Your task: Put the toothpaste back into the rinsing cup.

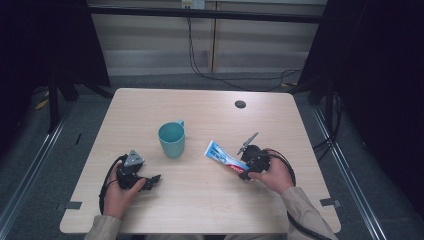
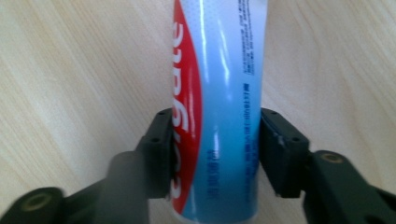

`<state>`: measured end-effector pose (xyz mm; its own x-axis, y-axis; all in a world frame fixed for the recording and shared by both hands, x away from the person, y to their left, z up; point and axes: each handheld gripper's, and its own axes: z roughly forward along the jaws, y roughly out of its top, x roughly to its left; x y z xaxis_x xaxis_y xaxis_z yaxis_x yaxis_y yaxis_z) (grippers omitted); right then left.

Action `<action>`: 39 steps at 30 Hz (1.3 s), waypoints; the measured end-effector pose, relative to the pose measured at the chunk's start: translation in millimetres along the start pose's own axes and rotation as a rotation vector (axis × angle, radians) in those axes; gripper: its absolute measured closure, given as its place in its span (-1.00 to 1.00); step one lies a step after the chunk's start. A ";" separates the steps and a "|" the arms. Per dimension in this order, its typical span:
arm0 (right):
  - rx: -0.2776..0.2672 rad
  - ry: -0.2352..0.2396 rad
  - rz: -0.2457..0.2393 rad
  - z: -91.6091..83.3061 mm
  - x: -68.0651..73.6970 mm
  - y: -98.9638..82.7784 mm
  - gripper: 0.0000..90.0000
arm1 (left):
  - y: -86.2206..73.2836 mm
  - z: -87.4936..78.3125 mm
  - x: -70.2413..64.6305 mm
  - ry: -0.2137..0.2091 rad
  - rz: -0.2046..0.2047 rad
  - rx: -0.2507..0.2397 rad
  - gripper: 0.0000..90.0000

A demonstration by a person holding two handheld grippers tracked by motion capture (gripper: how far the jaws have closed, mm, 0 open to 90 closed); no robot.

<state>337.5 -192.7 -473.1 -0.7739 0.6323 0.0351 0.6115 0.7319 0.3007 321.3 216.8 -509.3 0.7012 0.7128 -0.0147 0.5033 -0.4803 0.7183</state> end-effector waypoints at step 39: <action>-0.198 0.036 0.075 -29.3 0.9 -17.6 0.60 | 39.6 3.6 -27.1 -0.176 -0.060 -0.044 -0.67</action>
<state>321.2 -212.4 -450.5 -0.7348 0.6713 0.0974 0.6264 0.6163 0.4773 324.1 176.6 -483.0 0.7501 0.6371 -0.1775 0.5273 -0.4140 0.7420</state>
